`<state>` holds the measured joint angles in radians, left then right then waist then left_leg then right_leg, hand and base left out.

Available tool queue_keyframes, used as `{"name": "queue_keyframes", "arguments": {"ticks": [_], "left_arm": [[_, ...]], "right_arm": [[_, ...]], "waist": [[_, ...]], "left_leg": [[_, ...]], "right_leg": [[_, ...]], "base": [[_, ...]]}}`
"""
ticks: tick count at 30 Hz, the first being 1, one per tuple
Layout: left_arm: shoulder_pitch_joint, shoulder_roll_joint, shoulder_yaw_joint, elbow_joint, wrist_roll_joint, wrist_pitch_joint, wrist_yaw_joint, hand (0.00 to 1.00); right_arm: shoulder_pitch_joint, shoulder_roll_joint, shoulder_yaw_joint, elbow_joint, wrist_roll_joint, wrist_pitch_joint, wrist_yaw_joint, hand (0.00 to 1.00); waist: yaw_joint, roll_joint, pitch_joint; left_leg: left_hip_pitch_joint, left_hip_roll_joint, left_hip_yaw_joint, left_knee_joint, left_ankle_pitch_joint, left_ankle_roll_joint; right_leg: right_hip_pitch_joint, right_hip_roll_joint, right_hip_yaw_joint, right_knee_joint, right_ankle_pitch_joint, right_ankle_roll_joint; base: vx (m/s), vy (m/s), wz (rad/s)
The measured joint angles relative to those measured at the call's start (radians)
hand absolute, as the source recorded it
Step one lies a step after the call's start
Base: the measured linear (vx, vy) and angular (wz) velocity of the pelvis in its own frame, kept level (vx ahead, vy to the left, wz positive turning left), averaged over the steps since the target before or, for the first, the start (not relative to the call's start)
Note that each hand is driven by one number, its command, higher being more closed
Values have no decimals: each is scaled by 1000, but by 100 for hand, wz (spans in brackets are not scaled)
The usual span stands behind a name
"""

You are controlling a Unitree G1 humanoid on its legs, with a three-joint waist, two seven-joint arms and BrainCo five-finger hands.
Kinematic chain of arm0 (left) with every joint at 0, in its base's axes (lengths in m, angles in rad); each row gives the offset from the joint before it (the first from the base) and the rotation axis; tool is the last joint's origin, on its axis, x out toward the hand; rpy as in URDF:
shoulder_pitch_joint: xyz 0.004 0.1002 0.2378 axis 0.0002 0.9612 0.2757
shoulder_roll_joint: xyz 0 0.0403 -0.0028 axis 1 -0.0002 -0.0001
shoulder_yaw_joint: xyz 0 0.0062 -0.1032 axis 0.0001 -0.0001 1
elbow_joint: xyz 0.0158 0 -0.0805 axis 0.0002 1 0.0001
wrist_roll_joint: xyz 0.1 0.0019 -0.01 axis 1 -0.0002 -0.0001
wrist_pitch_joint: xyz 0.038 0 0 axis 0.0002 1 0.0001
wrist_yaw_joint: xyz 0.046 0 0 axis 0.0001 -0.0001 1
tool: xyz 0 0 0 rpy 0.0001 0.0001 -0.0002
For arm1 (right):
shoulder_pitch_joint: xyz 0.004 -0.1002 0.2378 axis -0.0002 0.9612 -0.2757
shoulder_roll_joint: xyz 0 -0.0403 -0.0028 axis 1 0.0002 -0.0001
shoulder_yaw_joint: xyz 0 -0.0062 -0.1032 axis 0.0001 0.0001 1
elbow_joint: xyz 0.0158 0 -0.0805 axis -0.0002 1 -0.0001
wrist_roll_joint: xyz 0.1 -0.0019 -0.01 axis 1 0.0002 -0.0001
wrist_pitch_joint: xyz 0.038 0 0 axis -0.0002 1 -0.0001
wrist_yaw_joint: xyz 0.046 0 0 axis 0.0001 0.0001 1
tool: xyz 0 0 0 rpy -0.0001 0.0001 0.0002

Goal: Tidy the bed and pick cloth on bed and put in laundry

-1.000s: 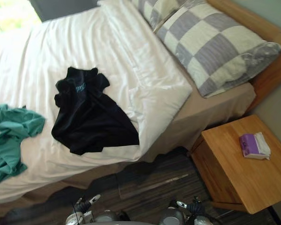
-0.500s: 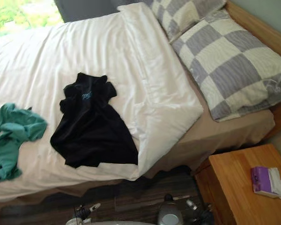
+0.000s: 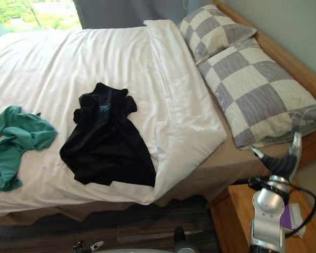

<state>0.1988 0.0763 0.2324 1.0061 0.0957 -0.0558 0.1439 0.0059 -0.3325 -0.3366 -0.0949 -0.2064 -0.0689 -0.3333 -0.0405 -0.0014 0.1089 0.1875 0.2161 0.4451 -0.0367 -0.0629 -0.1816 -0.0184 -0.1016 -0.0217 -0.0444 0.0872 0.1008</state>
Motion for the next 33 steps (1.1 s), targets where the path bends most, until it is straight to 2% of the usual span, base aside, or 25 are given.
{"name": "queue_keyframes", "arguments": {"ticks": [2, 5, 8, 13, 18, 23, 24, 28, 33], "left_arm": [[-1, 12, -33, -4, 9, 0, -13, 0], [-5, 25, -56, -18, 14, -6, -14, 0], [-9, 47, -75, -19, 13, -14, -17, 0], [-75, 59, -73, -17, -7, -29, -25, 0], [-127, 87, -72, -16, -25, -41, -30, 0], [-192, 103, -72, -17, -27, -47, -32, 0], [-201, 104, -72, -17, -30, -51, -32, 0], [-229, 114, -75, -17, -45, -61, -35, 0], [-258, 143, -86, -16, -45, -70, -37, 0]], "right_arm": [[-117, -114, 110, 89, -1, -1, 37, 0], [-229, -198, 210, 168, -2, -1, 71, 0], [-338, -247, 299, 224, -1, -2, 101, 0], [-531, -302, 404, 287, 1, -3, 124, 0], [-642, -315, 519, 347, 1, -4, 146, 0], [-725, -319, 626, 461, 0, -5, 184, 0], [-730, -319, 652, 497, -1, -6, 193, 100], [-767, -319, 700, 619, -33, -22, 209, 100], [-782, -320, 698, 661, -75, -34, 211, 100]], "waist": [[10, 8, -1], [15, 12, 2], [27, 14, 15], [34, 20, 101], [54, 26, 173], [57, 34, 242], [61, 34, 246], [59, 38, 271], [60, 39, 271]], "left_leg": [[-9, -5, -13, -9, 10, 2], [-27, -11, -39, -19, 23, 6], [-69, -18, -65, -17, 32, 14], [-146, -46, -87, -15, 58, 37], [-219, -59, -94, 5, 65, 47], [-273, -67, -117, 10, 81, 54], [-290, -69, -121, 12, 83, 56], [-309, -76, -128, 16, 87, 59], [-312, -78, -134, 24, 87, 60]], "right_leg": [[0, -4, -9, -14, 12, 0], [-6, -10, -34, -22, 19, 3], [-27, -18, -48, -27, 27, 5], [-101, -47, -53, -27, 63, 12], [-164, -63, -46, -27, 87, 18], [-202, -73, -52, -27, 102, 23], [-218, -75, -54, -27, 107, 26], [-230, -83, -57, -27, 119, 34], [-227, -87, -58, -27, 124, 42]], "base": [[-42, -1, 15], [-47, -22, 23], [-44, -11, 19], [-68, 6, 13], [-77, 0, 4], [-68, 9, 14], [-34, 15, 9], [-17, 23, 7], [-30, 27, 3]]}}
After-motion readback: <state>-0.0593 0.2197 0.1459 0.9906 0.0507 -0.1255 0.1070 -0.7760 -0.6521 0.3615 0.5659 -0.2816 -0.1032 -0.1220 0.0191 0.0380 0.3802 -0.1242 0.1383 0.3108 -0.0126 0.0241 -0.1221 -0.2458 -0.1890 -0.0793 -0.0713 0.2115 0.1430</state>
